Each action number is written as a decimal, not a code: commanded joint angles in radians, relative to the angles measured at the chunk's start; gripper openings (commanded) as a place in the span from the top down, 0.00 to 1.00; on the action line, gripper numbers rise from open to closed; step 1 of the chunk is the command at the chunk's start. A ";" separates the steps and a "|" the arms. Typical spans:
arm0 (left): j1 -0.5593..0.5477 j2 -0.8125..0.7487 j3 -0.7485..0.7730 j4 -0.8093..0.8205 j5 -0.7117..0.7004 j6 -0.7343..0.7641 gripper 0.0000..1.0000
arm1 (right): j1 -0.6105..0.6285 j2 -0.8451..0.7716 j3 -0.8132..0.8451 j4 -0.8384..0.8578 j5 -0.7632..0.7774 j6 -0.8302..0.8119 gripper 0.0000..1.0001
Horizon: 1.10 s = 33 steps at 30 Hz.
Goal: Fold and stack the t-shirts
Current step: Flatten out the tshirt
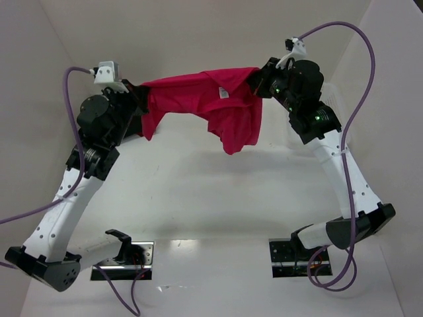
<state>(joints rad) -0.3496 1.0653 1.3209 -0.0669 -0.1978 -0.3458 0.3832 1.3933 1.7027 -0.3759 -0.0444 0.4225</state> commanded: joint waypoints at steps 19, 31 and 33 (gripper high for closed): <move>-0.084 0.076 -0.035 0.047 0.137 -0.472 1.00 | 0.017 -0.051 -0.414 0.366 -0.506 0.280 0.20; -0.094 0.255 0.184 -0.002 0.084 -0.483 1.00 | 0.404 -0.152 -0.573 0.258 0.130 -0.051 0.00; -0.094 0.271 0.218 -0.002 0.103 -0.509 1.00 | 0.414 -0.175 -0.583 0.279 0.190 -0.094 0.00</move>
<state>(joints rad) -0.4397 1.3205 1.4456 -0.1406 -0.0776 -0.8013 0.7898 1.3025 1.1629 -0.1261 -0.1055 0.4377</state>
